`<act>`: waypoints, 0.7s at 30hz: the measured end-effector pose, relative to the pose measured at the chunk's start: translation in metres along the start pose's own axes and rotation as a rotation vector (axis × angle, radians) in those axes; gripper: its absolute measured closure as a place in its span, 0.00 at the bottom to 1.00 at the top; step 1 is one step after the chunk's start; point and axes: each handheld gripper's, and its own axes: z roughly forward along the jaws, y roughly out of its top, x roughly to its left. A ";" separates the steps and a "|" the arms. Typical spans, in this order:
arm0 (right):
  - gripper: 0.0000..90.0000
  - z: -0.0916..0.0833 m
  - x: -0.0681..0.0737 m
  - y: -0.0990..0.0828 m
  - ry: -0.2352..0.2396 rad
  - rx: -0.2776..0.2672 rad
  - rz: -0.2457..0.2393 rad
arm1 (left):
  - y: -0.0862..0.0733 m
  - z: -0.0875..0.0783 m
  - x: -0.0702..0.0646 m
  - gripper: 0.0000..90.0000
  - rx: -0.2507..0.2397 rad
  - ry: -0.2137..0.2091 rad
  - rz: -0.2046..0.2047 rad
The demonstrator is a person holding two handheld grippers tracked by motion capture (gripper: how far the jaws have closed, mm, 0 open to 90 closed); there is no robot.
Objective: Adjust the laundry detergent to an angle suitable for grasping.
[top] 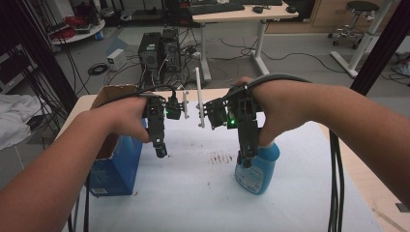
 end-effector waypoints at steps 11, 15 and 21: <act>0.04 0.004 -0.008 -0.002 0.001 0.005 0.001 | -0.002 -0.001 0.000 0.02 -0.004 0.008 -0.015; 0.04 0.003 -0.005 -0.003 -0.004 0.007 -0.004 | 0.000 -0.003 -0.004 0.02 -0.011 0.011 -0.015; 0.04 0.005 -0.003 -0.003 -0.008 -0.001 -0.005 | 0.000 -0.005 -0.008 0.02 -0.008 0.020 -0.014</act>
